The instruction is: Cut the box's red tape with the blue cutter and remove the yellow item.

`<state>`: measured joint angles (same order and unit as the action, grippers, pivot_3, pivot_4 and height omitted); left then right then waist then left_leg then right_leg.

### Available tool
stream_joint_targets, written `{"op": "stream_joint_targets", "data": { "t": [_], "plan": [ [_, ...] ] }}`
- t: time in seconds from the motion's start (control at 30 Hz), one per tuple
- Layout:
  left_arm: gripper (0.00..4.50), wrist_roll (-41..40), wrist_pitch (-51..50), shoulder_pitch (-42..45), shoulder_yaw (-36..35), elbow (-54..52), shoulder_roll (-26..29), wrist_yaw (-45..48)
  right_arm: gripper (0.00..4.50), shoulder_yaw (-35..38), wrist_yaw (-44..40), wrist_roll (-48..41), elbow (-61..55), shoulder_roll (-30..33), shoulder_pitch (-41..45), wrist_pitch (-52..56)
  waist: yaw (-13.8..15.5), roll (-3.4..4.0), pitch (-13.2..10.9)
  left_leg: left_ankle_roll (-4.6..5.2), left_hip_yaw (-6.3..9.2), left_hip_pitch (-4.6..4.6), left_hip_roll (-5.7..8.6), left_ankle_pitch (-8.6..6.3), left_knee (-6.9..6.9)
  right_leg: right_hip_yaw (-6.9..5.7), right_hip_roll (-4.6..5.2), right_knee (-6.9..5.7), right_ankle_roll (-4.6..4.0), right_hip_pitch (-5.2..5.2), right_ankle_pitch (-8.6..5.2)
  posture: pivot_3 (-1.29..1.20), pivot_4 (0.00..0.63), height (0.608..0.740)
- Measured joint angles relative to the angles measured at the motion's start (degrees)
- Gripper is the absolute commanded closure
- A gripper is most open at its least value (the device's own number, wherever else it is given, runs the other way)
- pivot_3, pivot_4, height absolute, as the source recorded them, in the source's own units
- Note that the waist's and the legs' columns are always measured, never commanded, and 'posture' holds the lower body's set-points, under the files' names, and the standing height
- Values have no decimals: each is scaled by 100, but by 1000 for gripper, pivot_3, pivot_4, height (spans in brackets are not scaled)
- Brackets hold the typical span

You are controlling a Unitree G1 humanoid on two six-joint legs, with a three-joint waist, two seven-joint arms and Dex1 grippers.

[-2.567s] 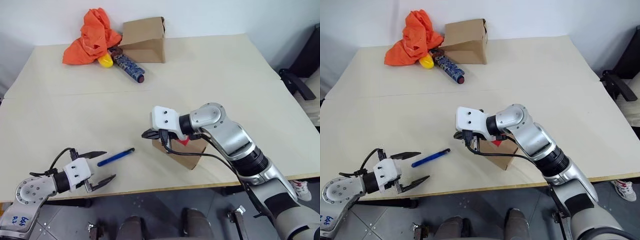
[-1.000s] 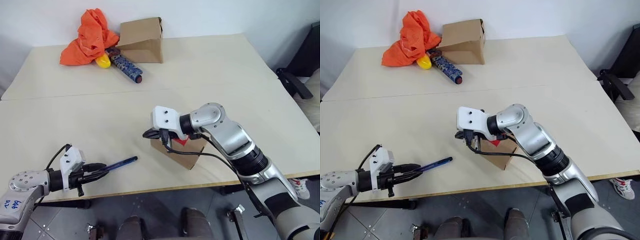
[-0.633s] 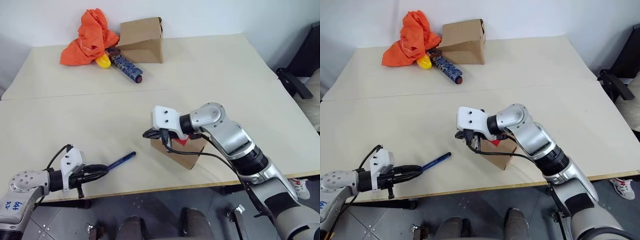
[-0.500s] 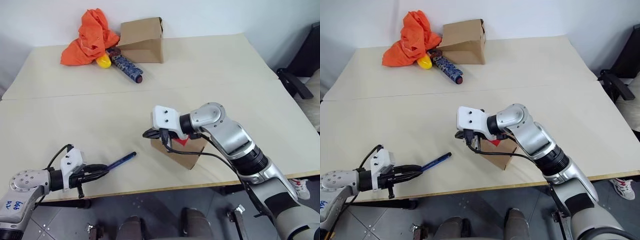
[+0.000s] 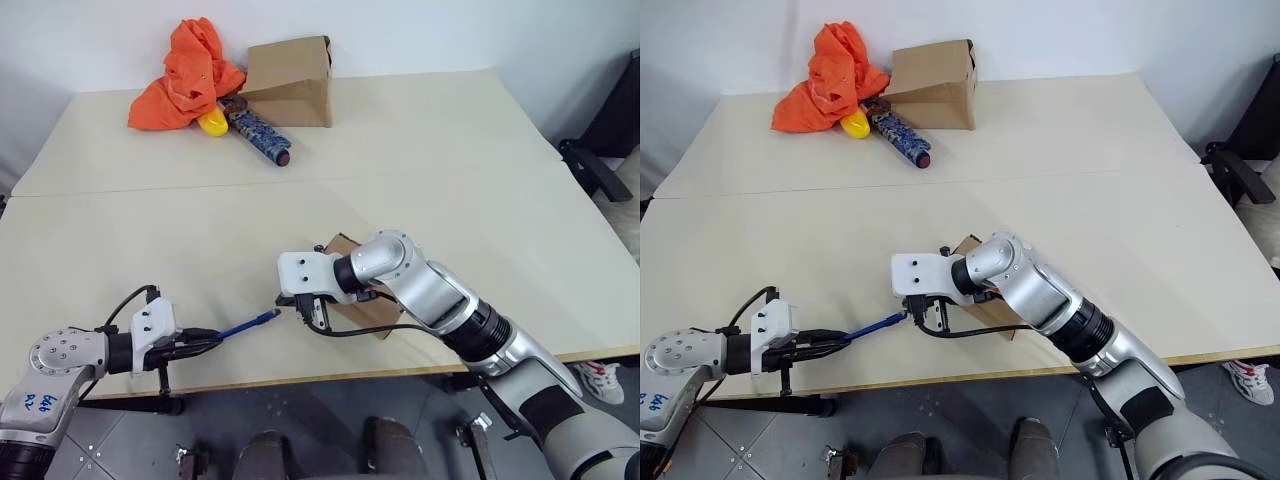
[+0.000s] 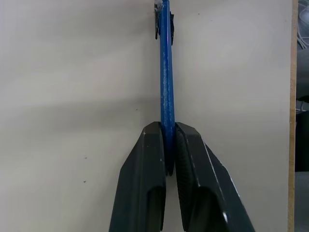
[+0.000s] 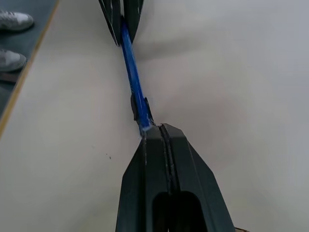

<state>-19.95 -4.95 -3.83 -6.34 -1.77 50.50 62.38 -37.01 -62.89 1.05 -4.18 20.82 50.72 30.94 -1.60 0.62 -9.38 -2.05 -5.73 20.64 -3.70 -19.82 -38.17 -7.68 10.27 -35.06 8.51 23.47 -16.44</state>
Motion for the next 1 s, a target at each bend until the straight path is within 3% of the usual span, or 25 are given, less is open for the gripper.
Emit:
{"op": "stream_joint_targets", "data": {
  "t": [0.13,0.23,0.43,0.83,1.0],
  "plan": [
    [4069,0,-280,166,29,30,22,117,4500,1,4,18,72,-128,62,-118,0,1,1,0,0,-1,0,0,0,0,0,-2,0,-1,0,0,150,740],
    [3576,1,-355,231,67,28,20,149,4500,12,5,17,111,-155,88,-165,13,0,1,0,1,-2,0,0,-3,0,0,-3,0,-4,0,0,150,740],
    [1945,62,-232,440,237,73,-134,157,4500,154,8,18,170,-120,87,-194,74,1,2,7,2,-2,1,5,-16,1,1,-4,-1,-10,0,0,150,740],
    [1945,327,474,746,423,492,-288,140,4500,269,6,3,165,-8,86,-177,155,1,2,8,2,0,0,5,-50,8,2,-31,-7,-10,-1,0,150,740],
    [1945,389,300,872,504,456,-311,91,4500,373,7,1,164,15,87,-169,156,1,2,9,2,0,0,5,-54,8,3,-34,-7,-10,-1,0,150,740]
  ]
}}
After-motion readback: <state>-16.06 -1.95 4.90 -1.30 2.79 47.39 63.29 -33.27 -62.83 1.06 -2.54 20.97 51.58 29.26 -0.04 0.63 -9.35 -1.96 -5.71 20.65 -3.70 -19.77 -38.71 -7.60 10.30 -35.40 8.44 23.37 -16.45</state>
